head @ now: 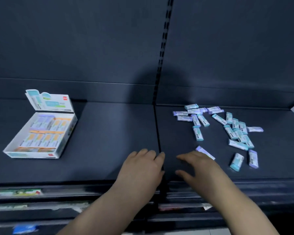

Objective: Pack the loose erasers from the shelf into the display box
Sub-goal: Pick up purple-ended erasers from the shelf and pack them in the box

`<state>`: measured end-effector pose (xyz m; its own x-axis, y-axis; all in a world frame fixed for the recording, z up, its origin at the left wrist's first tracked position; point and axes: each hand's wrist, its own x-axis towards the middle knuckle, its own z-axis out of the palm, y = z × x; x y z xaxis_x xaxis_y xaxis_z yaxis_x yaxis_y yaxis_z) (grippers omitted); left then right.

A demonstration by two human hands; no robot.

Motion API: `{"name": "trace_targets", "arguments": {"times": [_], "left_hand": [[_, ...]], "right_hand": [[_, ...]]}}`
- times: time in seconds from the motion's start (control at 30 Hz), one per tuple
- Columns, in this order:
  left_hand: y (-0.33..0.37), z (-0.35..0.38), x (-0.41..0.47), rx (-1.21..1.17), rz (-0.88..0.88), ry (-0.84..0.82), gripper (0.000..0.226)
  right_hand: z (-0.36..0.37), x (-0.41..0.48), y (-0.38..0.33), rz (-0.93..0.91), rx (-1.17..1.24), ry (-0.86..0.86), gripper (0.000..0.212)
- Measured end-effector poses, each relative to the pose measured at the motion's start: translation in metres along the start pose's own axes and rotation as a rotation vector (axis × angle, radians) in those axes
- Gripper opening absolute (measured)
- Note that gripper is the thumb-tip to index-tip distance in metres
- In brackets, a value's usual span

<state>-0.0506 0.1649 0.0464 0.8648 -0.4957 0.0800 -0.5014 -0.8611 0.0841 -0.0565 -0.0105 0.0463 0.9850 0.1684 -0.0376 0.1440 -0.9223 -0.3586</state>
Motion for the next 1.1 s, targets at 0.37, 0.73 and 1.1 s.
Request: {"name": "trace_targets", "arguments": {"times": [0.37, 0.73, 1.1], "left_hand": [[-0.006, 0.008, 0.038, -0.017, 0.037, -0.078, 0.049], [-0.033, 0.016, 0.069, -0.012, 0.072, -0.123, 0.048], [0.007, 0.032, 0.101, -0.006, 0.005, -0.115, 0.047]], "right_hand": [[-0.001, 0.007, 0.043, 0.309, 0.014, 0.235, 0.028], [0.007, 0.045, 0.063, 0.518, 0.067, 0.163, 0.016], [-0.012, 0.056, 0.078, 0.265, 0.213, 0.020, 0.009]]}}
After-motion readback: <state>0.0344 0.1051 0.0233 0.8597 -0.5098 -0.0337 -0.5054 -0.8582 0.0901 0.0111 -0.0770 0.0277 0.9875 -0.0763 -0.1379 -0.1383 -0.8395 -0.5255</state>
